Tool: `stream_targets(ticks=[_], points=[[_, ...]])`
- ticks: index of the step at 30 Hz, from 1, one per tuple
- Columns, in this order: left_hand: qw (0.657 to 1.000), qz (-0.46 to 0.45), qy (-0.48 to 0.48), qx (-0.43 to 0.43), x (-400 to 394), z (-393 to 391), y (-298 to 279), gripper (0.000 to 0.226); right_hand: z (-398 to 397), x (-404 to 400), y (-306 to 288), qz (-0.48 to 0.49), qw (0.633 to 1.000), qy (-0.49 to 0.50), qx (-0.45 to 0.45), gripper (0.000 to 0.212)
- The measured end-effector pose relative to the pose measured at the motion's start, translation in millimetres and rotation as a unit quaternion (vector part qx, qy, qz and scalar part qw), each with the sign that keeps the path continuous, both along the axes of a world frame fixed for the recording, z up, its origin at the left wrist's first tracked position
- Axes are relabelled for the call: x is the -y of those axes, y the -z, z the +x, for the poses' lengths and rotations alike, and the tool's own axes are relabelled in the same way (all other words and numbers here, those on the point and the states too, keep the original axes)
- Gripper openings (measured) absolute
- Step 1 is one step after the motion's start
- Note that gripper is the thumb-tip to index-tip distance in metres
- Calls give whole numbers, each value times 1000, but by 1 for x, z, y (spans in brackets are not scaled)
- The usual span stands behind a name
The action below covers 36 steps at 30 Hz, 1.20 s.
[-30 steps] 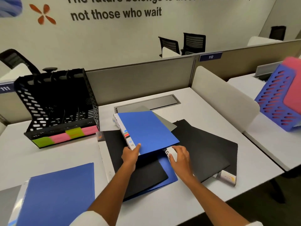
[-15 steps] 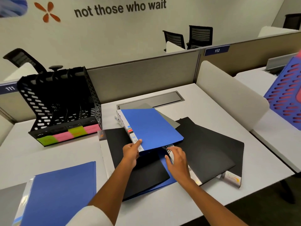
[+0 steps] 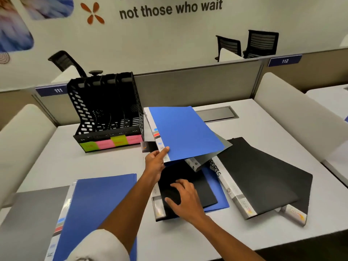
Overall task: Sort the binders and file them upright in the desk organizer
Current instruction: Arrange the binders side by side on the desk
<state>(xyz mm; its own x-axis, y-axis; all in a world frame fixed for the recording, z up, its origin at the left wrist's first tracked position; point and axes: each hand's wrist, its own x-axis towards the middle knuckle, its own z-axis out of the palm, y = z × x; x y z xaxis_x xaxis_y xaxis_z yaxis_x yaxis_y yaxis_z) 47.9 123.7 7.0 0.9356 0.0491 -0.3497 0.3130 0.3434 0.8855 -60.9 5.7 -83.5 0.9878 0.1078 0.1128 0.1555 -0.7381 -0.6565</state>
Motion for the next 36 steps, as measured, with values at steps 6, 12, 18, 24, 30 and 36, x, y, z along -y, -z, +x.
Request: stream_targets(ticks=[6,12,18,24,30,36], points=[[1000,2,-15,19,-48,-3,-3,32,-12,-55,-1,-101,991,-66,-51,78],[999,-1,-27,17,-75,-9,7,28,-18,-80,11,-253,959,-115,-55,73],[1000,-9,-25,9,-74,-10,13,32,-8,-74,22,-301,945,-106,-73,59],[1000,-7,-14,6,-62,-5,15,28,19,-37,24,-309,947,-12,-90,54],[1000,-6,-12,9,-48,4,13,33,46,11,22,-317,942,43,-101,56],[1000,-21,-2,10,-44,9,12,33,67,66,17,-318,938,78,-116,61]])
